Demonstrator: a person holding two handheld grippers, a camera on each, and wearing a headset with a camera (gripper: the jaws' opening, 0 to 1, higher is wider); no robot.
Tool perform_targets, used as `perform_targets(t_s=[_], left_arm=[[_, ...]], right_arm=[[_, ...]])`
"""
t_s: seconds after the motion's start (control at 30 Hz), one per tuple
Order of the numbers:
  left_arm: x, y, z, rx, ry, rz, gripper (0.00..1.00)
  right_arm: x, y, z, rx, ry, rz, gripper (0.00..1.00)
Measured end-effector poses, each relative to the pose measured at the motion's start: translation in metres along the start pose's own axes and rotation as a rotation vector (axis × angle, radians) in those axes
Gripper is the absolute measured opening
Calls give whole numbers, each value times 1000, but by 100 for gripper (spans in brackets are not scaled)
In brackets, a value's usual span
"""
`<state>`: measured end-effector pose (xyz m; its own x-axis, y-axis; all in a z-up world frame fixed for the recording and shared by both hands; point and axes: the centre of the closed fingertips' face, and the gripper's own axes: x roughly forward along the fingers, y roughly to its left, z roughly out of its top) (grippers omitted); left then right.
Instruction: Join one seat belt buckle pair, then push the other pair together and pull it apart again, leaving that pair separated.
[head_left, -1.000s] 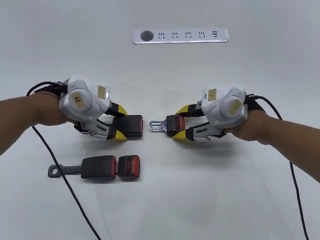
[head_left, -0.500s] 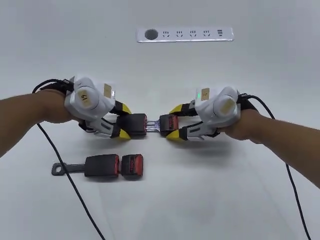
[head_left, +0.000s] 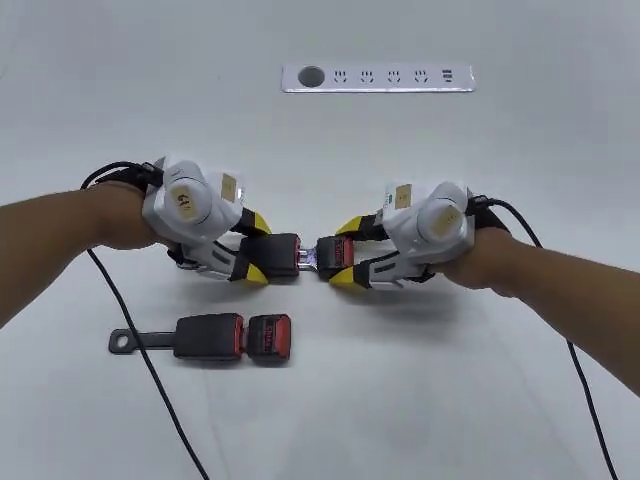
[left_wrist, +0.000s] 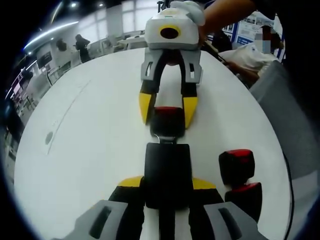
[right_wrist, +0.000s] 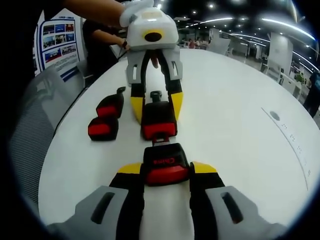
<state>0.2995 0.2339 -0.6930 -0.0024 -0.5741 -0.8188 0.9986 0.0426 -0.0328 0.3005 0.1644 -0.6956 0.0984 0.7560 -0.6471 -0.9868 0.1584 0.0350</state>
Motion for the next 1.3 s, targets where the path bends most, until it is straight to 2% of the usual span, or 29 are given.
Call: perform_targets(t_s=[0.17, 0.3, 0.57, 0.9, 1.3], left_arm=[[0, -1, 0, 6, 19, -1, 34], [0, -1, 1, 5, 15, -3, 34], [-1, -2, 3, -3, 7, -3, 34], [0, -1, 1, 5, 23, -4, 34], [0, -1, 1, 10, 22, -5, 35]], right_arm=[[1, 1, 4, 11, -1, -3, 34], [8, 4, 13, 18, 0, -14, 34], [7, 1, 15, 27, 23, -24, 34], [11, -1, 15, 1, 64, -29, 34], [13, -2, 15, -8, 75, -28, 34]])
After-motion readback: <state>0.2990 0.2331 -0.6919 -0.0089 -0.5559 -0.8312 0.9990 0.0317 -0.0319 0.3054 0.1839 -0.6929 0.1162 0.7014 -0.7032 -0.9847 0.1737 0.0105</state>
